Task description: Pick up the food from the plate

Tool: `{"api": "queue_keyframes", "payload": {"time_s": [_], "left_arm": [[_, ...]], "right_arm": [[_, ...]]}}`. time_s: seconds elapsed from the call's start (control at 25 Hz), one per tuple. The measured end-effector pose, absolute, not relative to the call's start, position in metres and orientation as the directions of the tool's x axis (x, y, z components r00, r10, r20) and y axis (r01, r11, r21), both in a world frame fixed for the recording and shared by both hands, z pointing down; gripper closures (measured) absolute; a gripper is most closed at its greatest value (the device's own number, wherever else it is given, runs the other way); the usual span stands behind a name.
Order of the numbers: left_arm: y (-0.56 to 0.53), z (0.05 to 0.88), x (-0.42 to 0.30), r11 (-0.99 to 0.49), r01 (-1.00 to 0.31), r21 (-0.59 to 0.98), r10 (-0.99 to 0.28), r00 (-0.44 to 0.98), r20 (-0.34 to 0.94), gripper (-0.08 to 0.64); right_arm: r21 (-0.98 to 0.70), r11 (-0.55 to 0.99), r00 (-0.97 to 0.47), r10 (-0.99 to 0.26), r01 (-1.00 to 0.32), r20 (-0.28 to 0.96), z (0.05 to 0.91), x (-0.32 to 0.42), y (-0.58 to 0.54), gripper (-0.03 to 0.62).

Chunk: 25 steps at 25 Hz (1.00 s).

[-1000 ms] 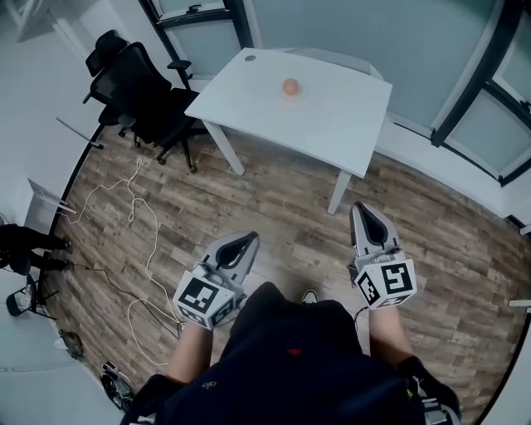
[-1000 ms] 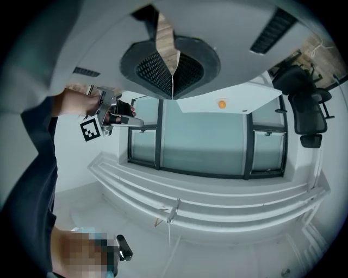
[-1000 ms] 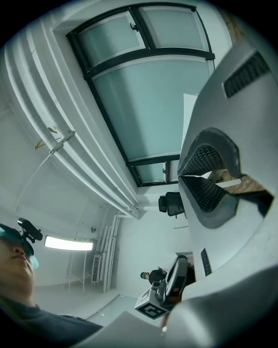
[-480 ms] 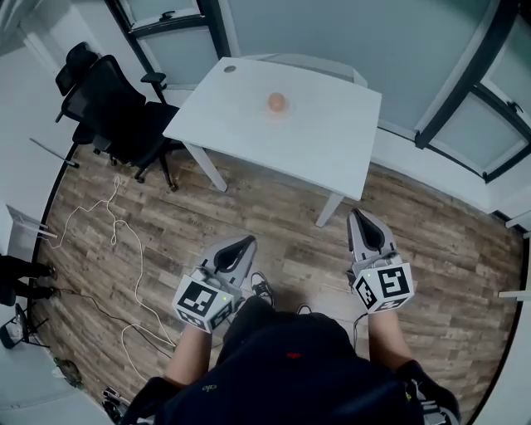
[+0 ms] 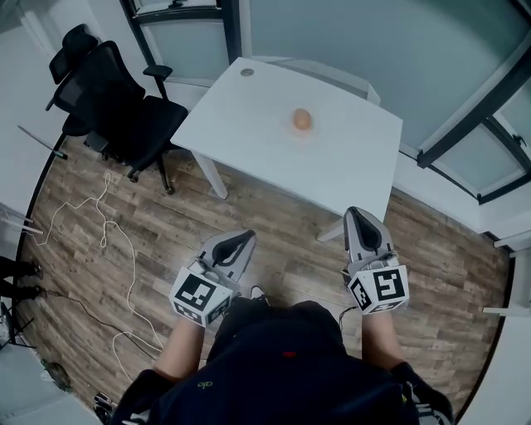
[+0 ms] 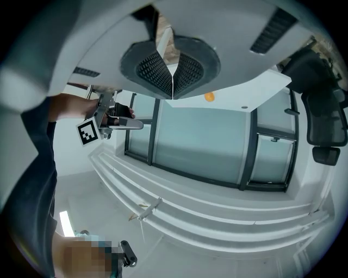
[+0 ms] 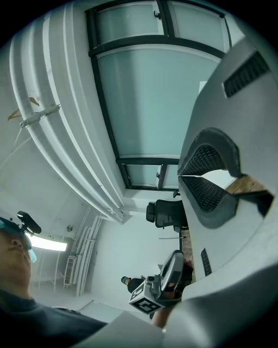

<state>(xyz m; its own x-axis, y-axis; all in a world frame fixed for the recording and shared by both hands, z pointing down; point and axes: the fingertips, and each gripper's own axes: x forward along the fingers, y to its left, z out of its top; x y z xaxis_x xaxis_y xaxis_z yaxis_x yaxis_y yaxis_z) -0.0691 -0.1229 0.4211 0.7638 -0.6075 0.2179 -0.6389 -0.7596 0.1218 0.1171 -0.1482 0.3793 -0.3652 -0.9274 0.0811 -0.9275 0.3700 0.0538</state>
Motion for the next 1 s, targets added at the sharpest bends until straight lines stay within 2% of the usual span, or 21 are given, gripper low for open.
{"api": "queue_keyframes", "payload": {"time_s": [0.44,1.0], "left_arm": [[-0.210,0.420,-0.116,-0.737,-0.665,0.119,-0.641,0.744,0.189,0.537],[-0.362,0.419,-0.070,-0.690,-0.719,0.079,-0.692,0.688,0.219,0.537]], "right_arm": [[0.079,0.433,-0.422,-0.898,-0.898,0.121,0.393,0.054,-0.231,0.568],[0.051,0.476,-0.467,-0.875,-0.878,0.125,0.409,0.105,-0.393,0.568]]}}
